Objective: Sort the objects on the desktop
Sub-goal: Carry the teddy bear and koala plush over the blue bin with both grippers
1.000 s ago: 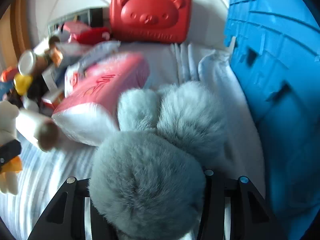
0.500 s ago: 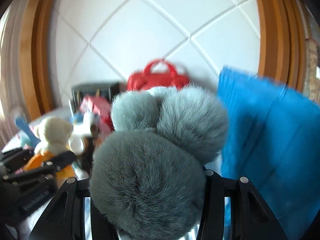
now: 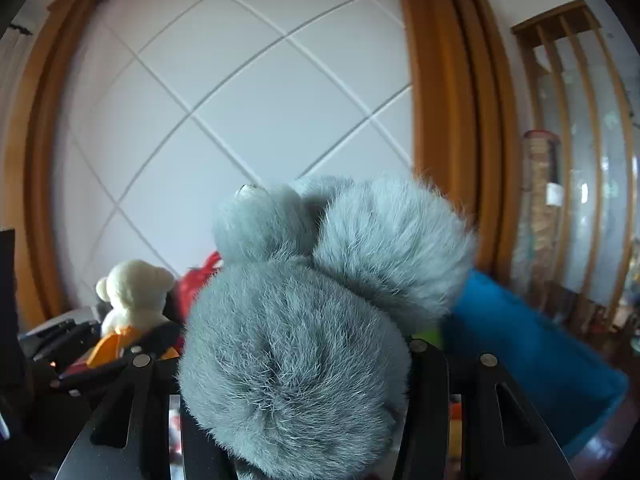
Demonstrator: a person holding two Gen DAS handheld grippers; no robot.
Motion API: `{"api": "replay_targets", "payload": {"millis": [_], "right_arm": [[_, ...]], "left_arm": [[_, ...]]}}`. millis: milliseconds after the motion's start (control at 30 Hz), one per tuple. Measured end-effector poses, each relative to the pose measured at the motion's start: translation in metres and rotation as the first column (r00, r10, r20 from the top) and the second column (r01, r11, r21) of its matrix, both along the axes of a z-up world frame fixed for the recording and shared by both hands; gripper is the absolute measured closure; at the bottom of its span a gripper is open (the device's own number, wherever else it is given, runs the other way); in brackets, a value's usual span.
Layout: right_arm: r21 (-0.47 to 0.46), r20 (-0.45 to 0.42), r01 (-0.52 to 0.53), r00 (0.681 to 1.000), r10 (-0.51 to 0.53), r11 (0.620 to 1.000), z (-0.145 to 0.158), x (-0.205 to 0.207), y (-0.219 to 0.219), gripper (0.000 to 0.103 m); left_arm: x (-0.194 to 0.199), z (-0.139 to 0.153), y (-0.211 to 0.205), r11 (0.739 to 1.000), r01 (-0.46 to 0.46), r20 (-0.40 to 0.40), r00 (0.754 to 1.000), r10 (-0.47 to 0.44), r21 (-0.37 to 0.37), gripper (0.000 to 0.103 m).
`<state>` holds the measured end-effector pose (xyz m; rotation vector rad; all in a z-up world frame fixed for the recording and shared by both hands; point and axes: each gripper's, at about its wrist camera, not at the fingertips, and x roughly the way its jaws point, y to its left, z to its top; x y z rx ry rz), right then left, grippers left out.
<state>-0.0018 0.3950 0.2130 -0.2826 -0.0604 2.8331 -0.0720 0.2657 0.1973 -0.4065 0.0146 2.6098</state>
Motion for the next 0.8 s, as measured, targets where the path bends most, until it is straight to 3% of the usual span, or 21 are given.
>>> {"api": "replay_targets", "payload": {"millis": [200, 367, 567, 800], "right_arm": [[0.037, 0.058, 0.128, 0.990, -0.130, 0.991, 0.001, 0.017, 0.079, 0.055], [0.076, 0.147, 0.193, 0.968, -0.202, 0.978, -0.017, 0.019, 0.141, 0.054], [0.068, 0.274, 0.200, 0.938, -0.211, 0.977, -0.048, 0.005, 0.195, 0.054], [0.070, 0.362, 0.174, 0.913, -0.187, 0.982, -0.071, -0.005, 0.234, 0.054]], "left_arm": [[0.013, 0.023, 0.091, 0.992, 0.119, 0.021, 0.993, -0.118, -0.033, 0.066], [0.027, 0.024, 0.153, 0.982, 0.173, 0.078, 0.983, -0.167, -0.076, 0.066], [0.033, 0.010, 0.211, 0.970, 0.205, 0.132, 0.973, -0.188, -0.128, 0.066], [0.028, -0.006, 0.241, 0.966, 0.198, 0.185, 0.968, -0.167, -0.166, 0.066]]}}
